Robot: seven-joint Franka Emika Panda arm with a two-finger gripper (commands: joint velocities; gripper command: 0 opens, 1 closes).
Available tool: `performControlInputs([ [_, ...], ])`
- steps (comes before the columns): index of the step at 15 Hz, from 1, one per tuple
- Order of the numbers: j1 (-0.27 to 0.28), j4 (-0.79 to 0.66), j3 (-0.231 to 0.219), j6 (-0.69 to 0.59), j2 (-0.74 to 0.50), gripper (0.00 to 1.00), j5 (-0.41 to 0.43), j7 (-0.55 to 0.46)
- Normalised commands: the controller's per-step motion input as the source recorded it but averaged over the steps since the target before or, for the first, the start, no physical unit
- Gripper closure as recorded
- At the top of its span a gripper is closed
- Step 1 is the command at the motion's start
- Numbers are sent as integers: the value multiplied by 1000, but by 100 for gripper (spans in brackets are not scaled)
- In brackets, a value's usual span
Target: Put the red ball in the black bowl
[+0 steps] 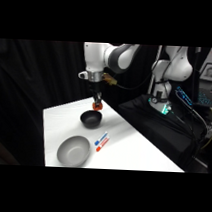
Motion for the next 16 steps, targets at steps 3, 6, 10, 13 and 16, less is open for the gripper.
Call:
performControlInputs([
  [3, -137, 310, -58, -114, 207, 97, 239, -297],
  [6, -123, 320, -32, -46, 310, 97, 258, -271],
  [10, -106, 313, -1, 35, 342, 97, 221, -196],
  [13, -86, 266, 27, 69, 280, 97, 174, -148],
  [16, -93, 211, 60, 124, 242, 97, 178, -166],
])
